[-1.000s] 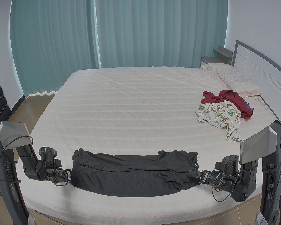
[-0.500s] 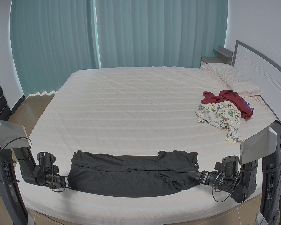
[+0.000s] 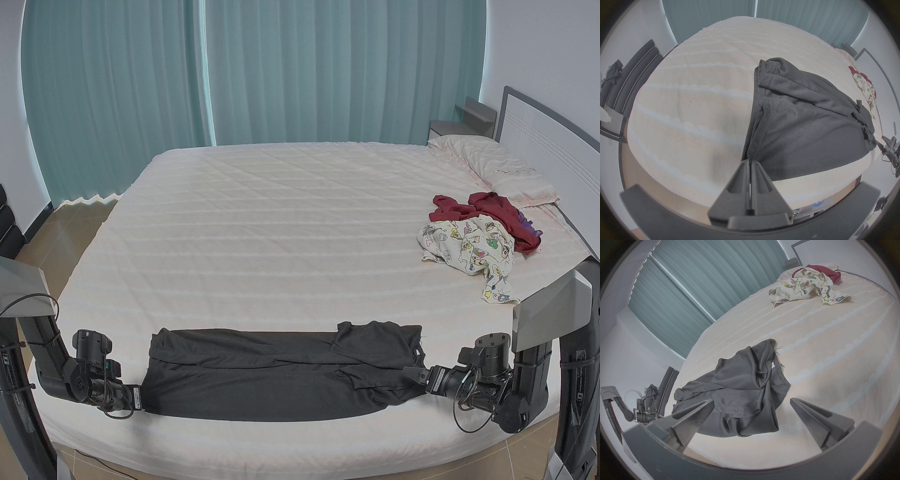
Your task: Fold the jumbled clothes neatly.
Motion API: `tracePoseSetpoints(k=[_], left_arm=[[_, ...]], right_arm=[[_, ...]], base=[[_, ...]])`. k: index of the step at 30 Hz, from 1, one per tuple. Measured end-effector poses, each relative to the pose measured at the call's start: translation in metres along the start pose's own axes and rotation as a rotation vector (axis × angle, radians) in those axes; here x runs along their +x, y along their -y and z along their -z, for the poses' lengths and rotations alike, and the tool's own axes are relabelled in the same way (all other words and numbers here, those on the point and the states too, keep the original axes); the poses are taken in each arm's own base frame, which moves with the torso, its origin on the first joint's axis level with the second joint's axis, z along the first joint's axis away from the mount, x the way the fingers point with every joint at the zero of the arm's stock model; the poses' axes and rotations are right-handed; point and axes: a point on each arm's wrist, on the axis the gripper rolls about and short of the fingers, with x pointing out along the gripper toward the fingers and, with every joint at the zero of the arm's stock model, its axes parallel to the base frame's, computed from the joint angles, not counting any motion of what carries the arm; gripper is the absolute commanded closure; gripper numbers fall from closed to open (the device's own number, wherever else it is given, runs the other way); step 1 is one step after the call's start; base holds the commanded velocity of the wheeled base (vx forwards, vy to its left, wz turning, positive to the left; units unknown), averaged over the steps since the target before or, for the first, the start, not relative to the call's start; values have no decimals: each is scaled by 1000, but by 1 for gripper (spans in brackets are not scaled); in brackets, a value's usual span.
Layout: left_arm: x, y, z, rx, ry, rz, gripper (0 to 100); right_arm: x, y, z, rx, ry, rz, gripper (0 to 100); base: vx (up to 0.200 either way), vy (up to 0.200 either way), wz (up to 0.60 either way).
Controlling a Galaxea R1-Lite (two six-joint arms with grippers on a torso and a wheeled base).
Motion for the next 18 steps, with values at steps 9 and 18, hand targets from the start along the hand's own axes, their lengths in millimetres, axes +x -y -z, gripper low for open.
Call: tracePoseSetpoints(k=[9,18], left_arm=[[-3,-4,9,17,-69,-35,100],[-3,-7,11,28,-89,-55,100]], right_arm=[[-1,0,1,0,-5,3,0],[-2,0,0,4,-2,0,0]], base=[[0,0,0],[0,0,0]])
